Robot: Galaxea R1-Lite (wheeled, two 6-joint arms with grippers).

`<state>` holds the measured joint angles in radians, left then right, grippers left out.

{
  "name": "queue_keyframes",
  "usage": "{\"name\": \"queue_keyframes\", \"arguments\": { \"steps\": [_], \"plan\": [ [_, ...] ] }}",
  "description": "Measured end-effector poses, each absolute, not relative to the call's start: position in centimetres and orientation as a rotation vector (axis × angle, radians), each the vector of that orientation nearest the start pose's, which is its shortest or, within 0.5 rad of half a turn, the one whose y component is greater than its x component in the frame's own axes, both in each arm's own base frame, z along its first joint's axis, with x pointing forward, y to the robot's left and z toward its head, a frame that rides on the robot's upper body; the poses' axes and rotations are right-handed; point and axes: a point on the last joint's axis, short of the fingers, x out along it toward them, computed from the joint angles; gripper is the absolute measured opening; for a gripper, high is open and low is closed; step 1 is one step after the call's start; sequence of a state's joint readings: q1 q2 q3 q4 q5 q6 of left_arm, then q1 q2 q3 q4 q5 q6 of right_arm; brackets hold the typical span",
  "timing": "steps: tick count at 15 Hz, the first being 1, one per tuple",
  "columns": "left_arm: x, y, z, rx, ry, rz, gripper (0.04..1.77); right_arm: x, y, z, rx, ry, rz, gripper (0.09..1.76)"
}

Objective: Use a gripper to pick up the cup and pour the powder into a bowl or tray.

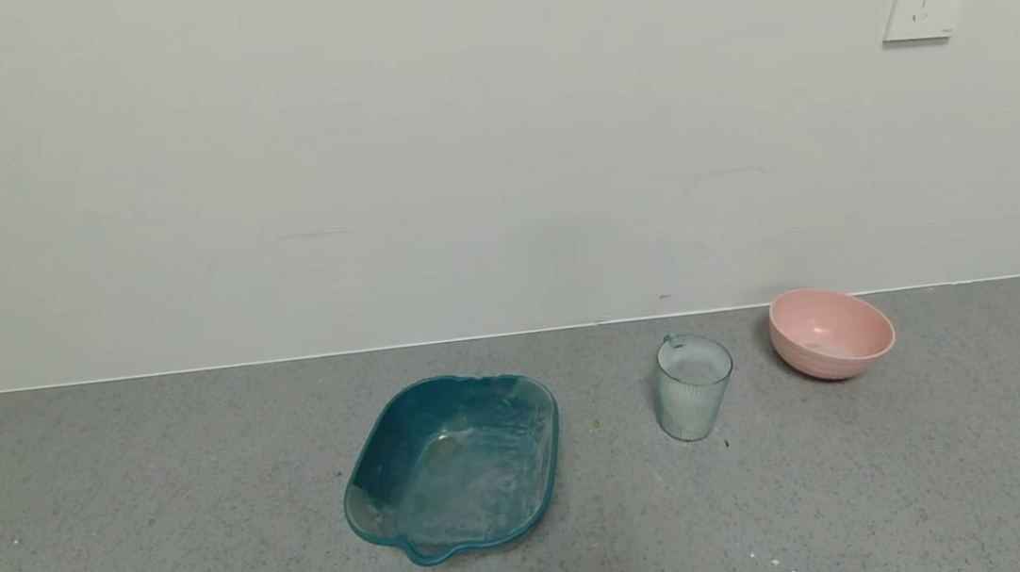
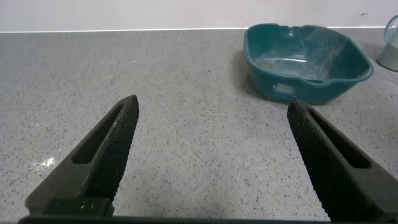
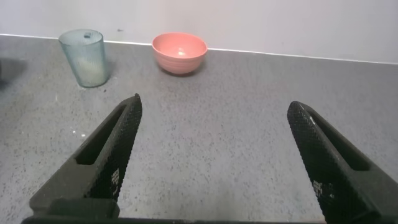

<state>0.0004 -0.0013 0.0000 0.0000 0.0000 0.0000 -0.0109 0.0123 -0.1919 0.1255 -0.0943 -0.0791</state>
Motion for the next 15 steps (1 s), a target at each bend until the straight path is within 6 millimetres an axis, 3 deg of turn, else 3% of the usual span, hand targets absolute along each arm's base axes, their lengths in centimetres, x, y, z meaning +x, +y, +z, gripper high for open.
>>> {"name": "queue_keyframes", "arguments": {
  "steps": [5, 15],
  "plan": [
    [-2.3, 0.0, 7.5, 0.0, -0.001, 0.0, 1.72, -2.8, -0.1, 8.8, -0.077, -0.009, -0.061, 1.7],
    [-2.3, 0.0, 7.5, 0.0, -0.001, 0.0, 1.72, -2.4, 0.1, 7.5, -0.034, 0.034, 0.012, 1.7]
  ]
}}
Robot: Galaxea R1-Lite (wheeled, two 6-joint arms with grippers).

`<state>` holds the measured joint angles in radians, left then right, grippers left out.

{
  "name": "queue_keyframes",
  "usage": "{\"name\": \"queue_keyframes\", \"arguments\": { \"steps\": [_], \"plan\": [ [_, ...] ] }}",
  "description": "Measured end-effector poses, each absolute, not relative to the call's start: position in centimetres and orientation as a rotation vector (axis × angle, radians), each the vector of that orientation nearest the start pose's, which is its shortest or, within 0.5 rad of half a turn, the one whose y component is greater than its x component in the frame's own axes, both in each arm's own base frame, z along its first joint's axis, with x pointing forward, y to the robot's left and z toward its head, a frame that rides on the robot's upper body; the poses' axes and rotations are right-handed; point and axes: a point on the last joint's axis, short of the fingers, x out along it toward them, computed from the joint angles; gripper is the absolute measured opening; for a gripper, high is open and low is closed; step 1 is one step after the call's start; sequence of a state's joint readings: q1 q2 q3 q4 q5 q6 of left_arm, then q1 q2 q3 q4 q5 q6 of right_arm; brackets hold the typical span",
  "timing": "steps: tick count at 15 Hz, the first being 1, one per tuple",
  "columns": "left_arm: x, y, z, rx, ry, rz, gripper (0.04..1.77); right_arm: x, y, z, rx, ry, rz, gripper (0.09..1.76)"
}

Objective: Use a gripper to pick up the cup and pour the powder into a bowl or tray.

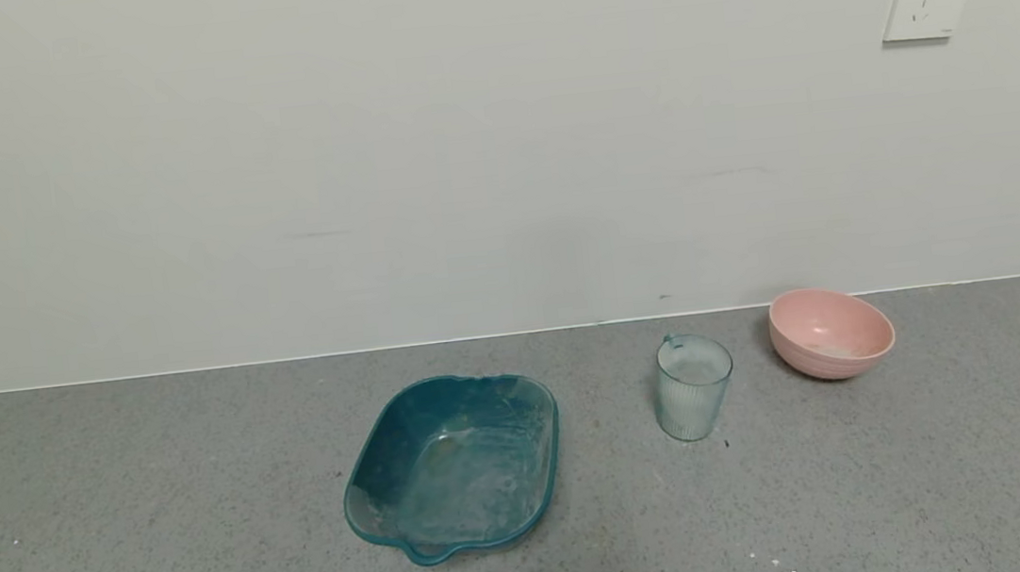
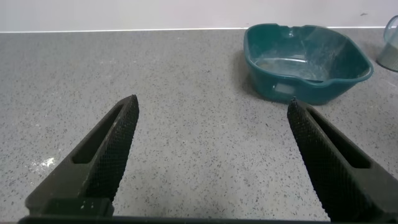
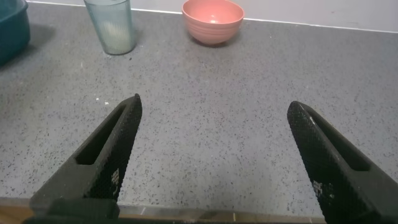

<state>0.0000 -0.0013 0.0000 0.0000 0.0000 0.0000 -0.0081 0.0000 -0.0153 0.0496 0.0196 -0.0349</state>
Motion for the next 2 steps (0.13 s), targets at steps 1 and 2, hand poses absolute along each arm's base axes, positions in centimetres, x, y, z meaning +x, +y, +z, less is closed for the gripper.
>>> {"name": "queue_keyframes", "arguments": {
  "steps": [1, 2],
  "plan": [
    [-2.29, 0.0, 7.55, 0.0, -0.001, 0.0, 1.72, -2.4, 0.06, 7.47, -0.034, 0.034, 0.012, 1.7],
    [-2.29, 0.0, 7.55, 0.0, -0.001, 0.0, 1.72, -2.4, 0.06, 7.47, -0.033, 0.034, 0.012, 1.7]
  ]
}}
